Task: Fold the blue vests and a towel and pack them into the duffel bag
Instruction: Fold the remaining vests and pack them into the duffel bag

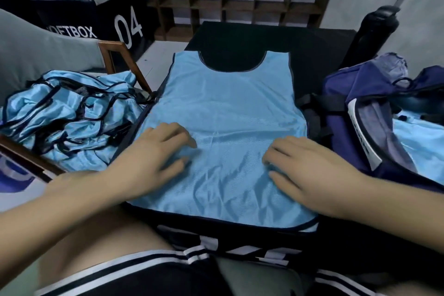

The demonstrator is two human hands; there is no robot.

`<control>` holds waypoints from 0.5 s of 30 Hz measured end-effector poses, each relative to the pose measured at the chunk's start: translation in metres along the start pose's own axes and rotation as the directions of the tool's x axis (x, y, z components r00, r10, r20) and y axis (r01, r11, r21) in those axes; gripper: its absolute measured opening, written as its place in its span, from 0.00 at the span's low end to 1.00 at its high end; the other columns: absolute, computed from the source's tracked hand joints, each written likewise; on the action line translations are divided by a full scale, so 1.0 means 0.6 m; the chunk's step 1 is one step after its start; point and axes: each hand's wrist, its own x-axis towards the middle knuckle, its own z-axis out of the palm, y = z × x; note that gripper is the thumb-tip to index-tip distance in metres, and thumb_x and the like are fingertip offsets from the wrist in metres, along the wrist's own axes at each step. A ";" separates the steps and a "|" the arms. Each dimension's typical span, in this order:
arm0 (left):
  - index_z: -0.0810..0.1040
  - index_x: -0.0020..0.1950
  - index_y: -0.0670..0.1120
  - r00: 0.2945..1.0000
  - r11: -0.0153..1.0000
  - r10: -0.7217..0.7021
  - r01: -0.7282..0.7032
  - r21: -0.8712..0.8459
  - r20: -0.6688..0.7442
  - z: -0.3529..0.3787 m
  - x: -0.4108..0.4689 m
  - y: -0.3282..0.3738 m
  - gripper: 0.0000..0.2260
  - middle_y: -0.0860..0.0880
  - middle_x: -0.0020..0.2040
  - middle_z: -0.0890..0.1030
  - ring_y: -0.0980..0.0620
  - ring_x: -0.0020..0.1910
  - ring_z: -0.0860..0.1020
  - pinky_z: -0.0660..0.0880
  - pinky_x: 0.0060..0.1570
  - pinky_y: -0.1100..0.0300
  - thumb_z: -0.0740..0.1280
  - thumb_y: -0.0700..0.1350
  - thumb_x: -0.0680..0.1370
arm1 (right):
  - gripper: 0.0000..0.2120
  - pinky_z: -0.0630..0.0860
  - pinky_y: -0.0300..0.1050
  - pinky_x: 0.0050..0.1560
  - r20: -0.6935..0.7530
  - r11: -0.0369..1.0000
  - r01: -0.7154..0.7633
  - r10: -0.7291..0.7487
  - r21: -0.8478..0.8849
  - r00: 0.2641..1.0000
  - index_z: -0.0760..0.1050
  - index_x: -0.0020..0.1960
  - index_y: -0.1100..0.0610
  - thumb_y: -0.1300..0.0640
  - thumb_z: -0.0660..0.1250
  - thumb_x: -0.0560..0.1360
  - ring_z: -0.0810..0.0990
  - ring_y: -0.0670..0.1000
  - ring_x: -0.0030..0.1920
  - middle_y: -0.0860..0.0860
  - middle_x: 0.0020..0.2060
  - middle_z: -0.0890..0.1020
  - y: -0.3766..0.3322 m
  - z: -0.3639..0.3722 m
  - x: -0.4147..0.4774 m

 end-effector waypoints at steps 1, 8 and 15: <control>0.76 0.66 0.53 1.000 1.000 0.018 -0.018 0.006 0.000 0.006 -0.008 0.015 0.13 0.55 0.64 0.74 0.49 0.60 0.76 0.73 0.57 0.48 0.66 0.55 0.83 | 0.10 0.75 0.55 0.55 -0.001 1.000 0.006 -0.006 -0.001 1.000 0.74 0.58 0.51 0.47 0.59 0.84 0.76 0.55 0.51 0.49 0.52 0.75 -0.010 0.005 -0.012; 0.73 0.78 0.54 0.988 0.988 0.142 -0.145 0.044 0.057 0.050 -0.043 0.108 0.30 0.51 0.76 0.72 0.49 0.73 0.72 0.71 0.67 0.49 0.68 0.68 0.80 | 0.25 0.76 0.55 0.61 -0.001 0.999 0.054 -0.054 0.001 0.999 0.77 0.65 0.53 0.34 0.65 0.80 0.78 0.57 0.60 0.52 0.63 0.77 -0.052 0.025 -0.090; 0.65 0.82 0.54 0.979 0.983 0.142 -0.157 0.095 0.145 0.085 -0.025 0.152 0.43 0.50 0.80 0.67 0.47 0.77 0.69 0.68 0.68 0.50 0.77 0.62 0.71 | 0.37 0.76 0.56 0.62 0.047 0.983 0.099 -0.093 -0.157 0.995 0.74 0.71 0.57 0.43 0.78 0.68 0.78 0.61 0.61 0.58 0.67 0.77 -0.059 0.044 -0.106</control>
